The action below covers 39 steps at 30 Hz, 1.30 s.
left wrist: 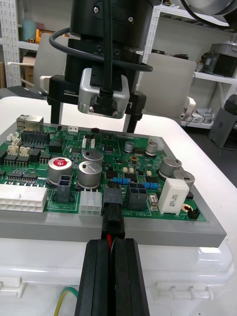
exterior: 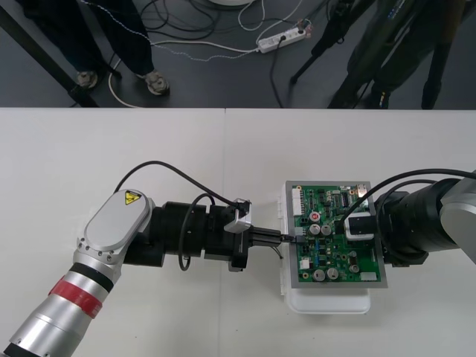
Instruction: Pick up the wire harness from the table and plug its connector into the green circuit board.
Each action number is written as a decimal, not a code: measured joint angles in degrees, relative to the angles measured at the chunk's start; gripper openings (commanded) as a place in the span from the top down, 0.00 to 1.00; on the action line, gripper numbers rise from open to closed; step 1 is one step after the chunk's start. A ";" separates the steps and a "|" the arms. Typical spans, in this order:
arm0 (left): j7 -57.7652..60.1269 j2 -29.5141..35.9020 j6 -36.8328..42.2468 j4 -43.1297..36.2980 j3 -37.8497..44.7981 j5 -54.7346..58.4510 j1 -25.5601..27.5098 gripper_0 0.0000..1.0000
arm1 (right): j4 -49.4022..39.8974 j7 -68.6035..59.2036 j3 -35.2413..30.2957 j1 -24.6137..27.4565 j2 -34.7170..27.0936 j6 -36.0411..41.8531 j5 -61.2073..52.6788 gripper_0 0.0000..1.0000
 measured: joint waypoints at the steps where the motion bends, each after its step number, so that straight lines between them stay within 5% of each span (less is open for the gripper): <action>1: 0.00 0.00 0.08 0.00 0.00 0.00 0.00 1.00 | 0.00 0.00 0.00 0.00 0.00 0.00 0.00 0.00; 39: 0.00 -0.31 0.49 0.12 -0.58 0.43 0.00 1.00 | -0.01 0.00 0.00 0.00 0.00 0.00 0.15 0.00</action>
